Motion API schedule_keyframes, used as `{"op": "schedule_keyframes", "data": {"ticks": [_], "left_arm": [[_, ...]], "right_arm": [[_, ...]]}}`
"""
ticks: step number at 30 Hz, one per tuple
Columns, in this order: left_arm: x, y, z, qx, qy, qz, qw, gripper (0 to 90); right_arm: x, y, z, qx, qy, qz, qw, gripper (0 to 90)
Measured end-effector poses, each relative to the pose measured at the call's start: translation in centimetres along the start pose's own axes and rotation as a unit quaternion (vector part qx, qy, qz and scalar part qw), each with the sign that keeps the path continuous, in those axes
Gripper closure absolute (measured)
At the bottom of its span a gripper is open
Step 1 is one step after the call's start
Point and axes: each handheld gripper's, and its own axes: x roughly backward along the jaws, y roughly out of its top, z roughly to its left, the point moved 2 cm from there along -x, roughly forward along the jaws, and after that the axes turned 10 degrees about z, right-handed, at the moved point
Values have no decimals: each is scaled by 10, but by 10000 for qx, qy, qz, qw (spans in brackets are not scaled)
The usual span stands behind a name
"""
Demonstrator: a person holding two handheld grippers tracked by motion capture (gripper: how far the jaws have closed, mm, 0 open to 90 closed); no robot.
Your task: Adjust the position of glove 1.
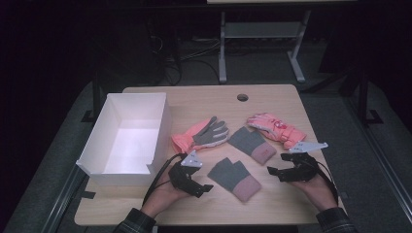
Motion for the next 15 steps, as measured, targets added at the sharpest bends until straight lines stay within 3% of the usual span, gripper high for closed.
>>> {"op": "schedule_keyframes", "data": {"ticks": [7, 10, 15], "left_arm": [[-4, -5, 0, -79, 106, 97, 9999, 126], [-7, -9, 0, 45, 81, 51, 9999, 126], [-7, -12, -1, 46, 139, 118, 9998, 126]], "right_arm": [[4, 9, -5, 73, 0, -52, 10000, 301], [3, 17, -10, 110, -20, -103, 9999, 341], [-1, 30, -15, 129, 24, -113, 9998, 425]]}}
